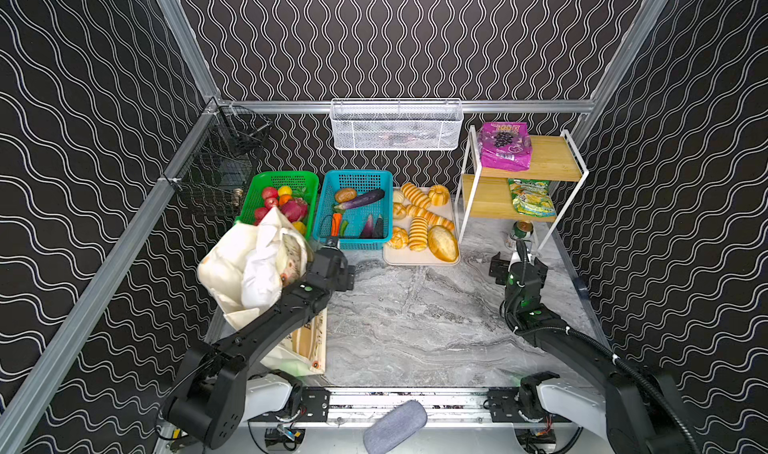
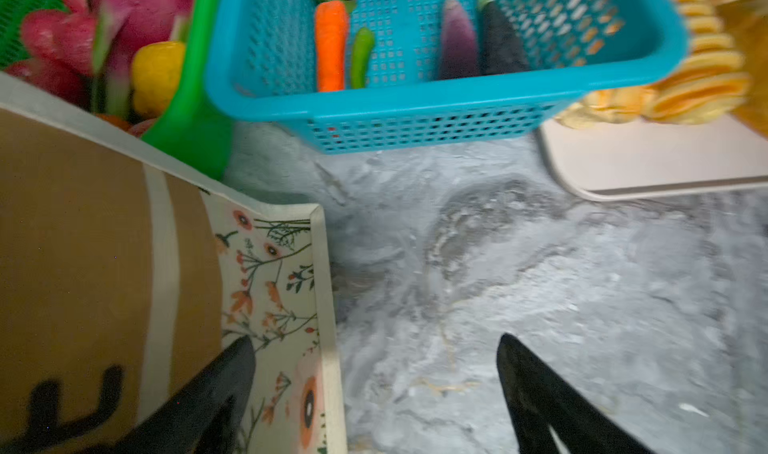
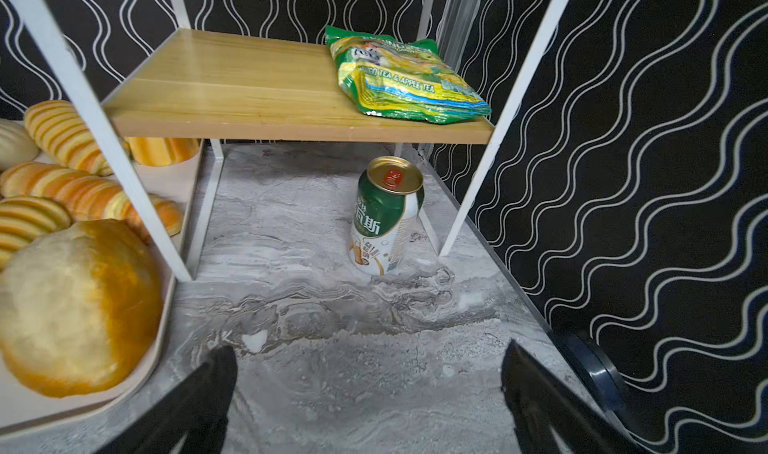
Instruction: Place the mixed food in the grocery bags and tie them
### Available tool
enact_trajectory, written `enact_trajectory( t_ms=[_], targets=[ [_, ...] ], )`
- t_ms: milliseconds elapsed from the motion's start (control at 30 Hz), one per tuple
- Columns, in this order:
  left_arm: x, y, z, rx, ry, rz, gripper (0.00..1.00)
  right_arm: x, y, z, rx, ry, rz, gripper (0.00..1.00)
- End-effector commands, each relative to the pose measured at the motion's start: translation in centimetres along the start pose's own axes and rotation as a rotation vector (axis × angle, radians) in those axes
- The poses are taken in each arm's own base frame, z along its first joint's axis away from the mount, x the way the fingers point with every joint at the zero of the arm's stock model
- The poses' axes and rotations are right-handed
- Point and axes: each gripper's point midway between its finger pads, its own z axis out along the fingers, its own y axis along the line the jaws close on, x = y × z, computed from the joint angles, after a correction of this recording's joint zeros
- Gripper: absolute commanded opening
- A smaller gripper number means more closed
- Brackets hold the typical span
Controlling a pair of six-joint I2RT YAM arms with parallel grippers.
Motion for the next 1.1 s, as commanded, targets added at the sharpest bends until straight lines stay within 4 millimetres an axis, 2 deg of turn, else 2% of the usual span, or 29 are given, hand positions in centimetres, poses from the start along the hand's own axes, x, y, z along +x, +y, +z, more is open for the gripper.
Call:
enact_trajectory(
  t_ms=[0,67,267,367,433,467,533,633,700,767,833,900,933,1000,1067],
  targets=[
    [1.4,2.3,1.0,-0.061,0.051,0.064,0.92,-1.9,-1.0,0.3,0.004,-0.100,0.068,0.99],
    [1.7,4.3,1.1,-0.118,0.067,0.075,0.92,-1.5,-1.3,0.6,-0.014,-0.111,0.078,0.99],
    [1.0,3.1,3.1,-0.036,-0.033,0.154,0.93,0.4,-0.1,1.3,-0.105,-0.146,0.054,0.99],
    [1.0,4.0,4.6,-0.085,-0.086,0.164,0.93,2.2,1.0,2.1,-0.189,-0.089,0.049,0.99],
    [0.4,4.1,5.2,-0.057,-0.168,0.117,0.93,2.2,1.7,2.1,-0.244,-0.128,0.035,0.99],
    [-0.1,4.1,5.3,-0.038,-0.230,0.097,0.94,2.6,2.0,2.4,-0.261,-0.076,0.044,0.99],
    [-0.3,3.7,5.7,-0.009,-0.238,0.105,0.93,2.3,2.3,2.5,-0.314,-0.081,0.060,0.99],
    [-1.4,3.7,5.8,0.011,-0.316,0.102,0.94,1.8,2.3,1.7,-0.360,-0.130,0.109,0.99],
    [-1.4,3.7,6.0,0.017,-0.316,0.121,0.94,1.8,3.2,0.7,-0.442,-0.178,0.090,0.99],
    [-1.6,3.8,5.9,0.011,-0.367,0.130,0.95,2.5,3.2,0.8,-0.440,-0.188,0.088,0.99],
    [-1.1,4.8,6.1,-0.017,-0.399,0.091,0.97,2.9,3.0,0.8,-0.425,-0.225,0.084,1.00],
    [-0.1,4.6,6.4,0.015,-0.407,0.091,0.97,2.9,2.4,0.7,-0.395,-0.241,0.100,0.99],
    [-0.3,4.7,6.4,0.004,-0.443,0.093,0.98,3.4,2.2,1.1,-0.377,-0.199,0.105,1.00],
    [0.3,5.2,6.9,-0.009,-0.380,0.066,0.98,3.6,1.7,2.3,-0.325,-0.149,0.129,0.99],
    [0.0,6.2,7.4,-0.053,-0.377,0.034,0.99,3.6,1.2,3.6,-0.274,-0.127,0.145,1.00]
  ],
)
